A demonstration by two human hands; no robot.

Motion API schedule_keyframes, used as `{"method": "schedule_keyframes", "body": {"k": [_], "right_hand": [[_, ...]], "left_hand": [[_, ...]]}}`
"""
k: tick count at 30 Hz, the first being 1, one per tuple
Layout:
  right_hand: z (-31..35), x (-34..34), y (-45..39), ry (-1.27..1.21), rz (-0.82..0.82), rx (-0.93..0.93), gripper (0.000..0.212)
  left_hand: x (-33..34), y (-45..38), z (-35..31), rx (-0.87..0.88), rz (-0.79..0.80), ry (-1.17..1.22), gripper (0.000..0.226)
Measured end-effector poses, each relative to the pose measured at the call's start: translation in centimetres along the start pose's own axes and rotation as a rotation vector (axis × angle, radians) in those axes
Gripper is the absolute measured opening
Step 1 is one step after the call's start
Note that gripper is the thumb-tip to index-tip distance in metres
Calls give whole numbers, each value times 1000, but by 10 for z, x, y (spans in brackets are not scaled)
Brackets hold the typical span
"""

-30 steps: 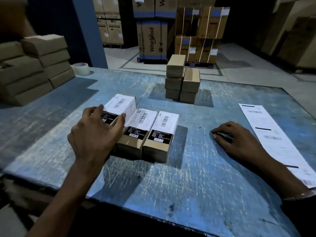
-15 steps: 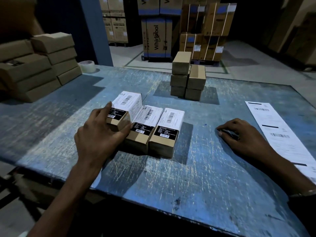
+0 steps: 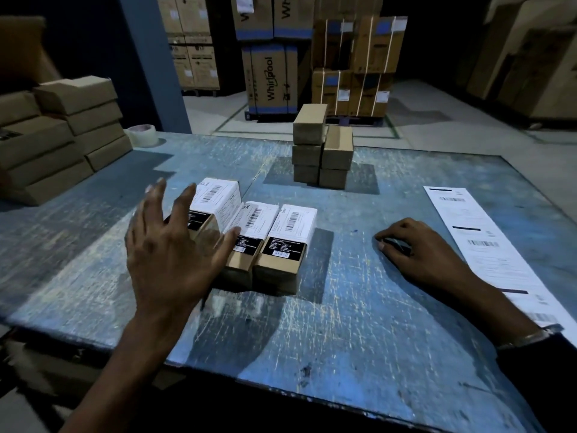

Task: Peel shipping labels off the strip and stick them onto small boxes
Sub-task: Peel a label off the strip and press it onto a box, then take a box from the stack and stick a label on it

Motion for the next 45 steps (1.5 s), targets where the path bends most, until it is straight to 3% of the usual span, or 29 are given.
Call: {"method": "schedule_keyframes", "body": {"k": [4,9,12,18,22,34,42,45], "right_hand": [[-2,3,-1,-6,-2,-10,16],[-6,-10,-3,-49,-36,29,17],[-22,-24,-6,67,-108,86,21],[-47,-34,-2,171,-115,228,21],[-48,-31,-3,165,-99,244,20],[-44,-29,-6,148,-98,231,21],[-45,-38,-9,76,-169,293,23],[-44,-46,-11,41,-200,300,44]], "left_hand": [[9,1,-59,149,-17,113,62],[68,-14,-132,250,258,183,60],[112,-37,-164,316,329,151,54],[197,-93,-217,266,395,159,72],[249,-104,-233,298,418,19,63],[276,-95,-235,264,142,100,25],[218,-82,-245,371,7,360,18],[178,-67,-245,377,-30,507,21]]}}
Point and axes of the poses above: each hand's wrist, its own y-axis away from the middle knuckle, its own x-axis out of the palm, z = x × y, the point moved 5 cm from there along -y, towards the middle knuckle, and after that the axes turned 11 degrees about -z, right-handed, at the moved point
